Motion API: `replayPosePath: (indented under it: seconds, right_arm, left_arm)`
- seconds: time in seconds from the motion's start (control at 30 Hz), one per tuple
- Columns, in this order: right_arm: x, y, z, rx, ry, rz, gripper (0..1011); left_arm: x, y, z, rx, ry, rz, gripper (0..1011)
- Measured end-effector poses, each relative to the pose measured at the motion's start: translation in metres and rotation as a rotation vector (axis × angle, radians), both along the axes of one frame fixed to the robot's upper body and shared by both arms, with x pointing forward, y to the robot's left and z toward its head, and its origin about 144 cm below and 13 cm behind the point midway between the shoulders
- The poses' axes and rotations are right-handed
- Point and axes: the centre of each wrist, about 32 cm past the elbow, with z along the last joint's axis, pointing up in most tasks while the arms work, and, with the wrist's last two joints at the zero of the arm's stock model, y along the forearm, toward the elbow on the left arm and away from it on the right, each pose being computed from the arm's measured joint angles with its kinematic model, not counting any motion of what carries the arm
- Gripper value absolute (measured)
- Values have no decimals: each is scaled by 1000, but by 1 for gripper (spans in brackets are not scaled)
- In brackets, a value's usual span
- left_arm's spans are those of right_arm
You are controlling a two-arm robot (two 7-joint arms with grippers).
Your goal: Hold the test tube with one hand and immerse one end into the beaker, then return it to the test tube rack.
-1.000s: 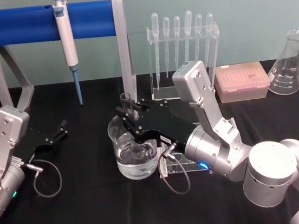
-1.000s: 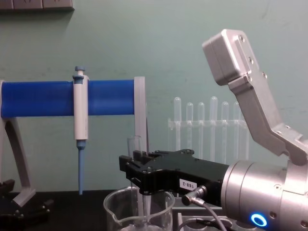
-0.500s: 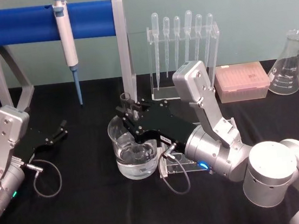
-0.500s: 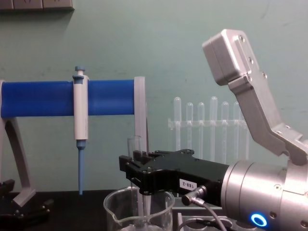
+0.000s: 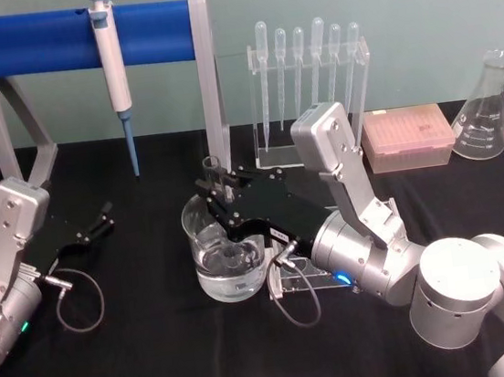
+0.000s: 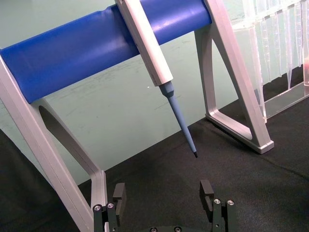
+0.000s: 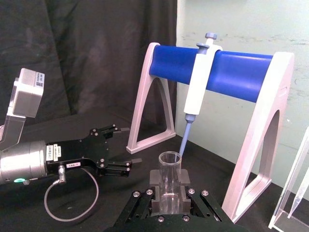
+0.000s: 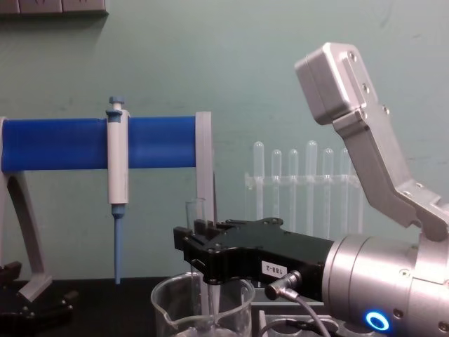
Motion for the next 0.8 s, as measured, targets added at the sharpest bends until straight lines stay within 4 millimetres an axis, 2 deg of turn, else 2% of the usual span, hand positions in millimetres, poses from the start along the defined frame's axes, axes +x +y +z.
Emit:
replayPosePath:
  seconds: [0.8]
  right_arm:
    - [0,0,0,0,0,0,224]
  left_arm:
    - [0,0,0,0,0,0,1000]
